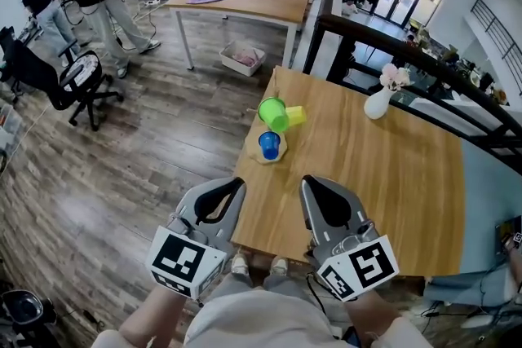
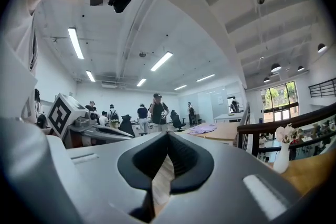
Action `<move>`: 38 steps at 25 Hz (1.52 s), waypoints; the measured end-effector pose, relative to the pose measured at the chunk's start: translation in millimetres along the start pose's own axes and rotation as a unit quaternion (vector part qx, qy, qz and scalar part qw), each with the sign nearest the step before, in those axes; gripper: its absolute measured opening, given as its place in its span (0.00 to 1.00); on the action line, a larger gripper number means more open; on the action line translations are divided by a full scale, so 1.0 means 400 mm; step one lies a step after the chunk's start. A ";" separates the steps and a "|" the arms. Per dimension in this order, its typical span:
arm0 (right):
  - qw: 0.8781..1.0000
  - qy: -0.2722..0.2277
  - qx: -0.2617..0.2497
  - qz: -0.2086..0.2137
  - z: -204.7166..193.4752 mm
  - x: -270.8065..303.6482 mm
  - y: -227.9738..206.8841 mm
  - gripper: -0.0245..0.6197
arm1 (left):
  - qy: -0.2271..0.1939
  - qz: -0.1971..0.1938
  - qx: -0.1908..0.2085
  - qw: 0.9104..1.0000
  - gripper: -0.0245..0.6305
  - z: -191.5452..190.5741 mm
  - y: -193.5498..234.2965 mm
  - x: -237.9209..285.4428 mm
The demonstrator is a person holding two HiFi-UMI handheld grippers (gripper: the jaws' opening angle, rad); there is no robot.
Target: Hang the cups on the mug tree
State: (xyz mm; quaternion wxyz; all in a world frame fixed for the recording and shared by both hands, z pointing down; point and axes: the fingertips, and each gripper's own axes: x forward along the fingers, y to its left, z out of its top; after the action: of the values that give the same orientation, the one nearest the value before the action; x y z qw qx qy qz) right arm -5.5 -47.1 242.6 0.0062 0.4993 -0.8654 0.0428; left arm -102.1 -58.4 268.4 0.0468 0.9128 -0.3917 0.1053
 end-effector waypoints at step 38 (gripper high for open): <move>0.998 0.058 -0.011 0.006 -0.086 -0.010 0.063 0.04 | -0.008 -0.029 -0.025 0.999 0.04 -0.015 -0.071 -0.046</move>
State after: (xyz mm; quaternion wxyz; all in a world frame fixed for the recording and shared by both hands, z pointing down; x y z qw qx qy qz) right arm -26.5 -28.2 275.1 0.0621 0.4910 -0.8667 0.0622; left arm -94.7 -24.7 270.1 0.0698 0.9232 -0.3678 0.0868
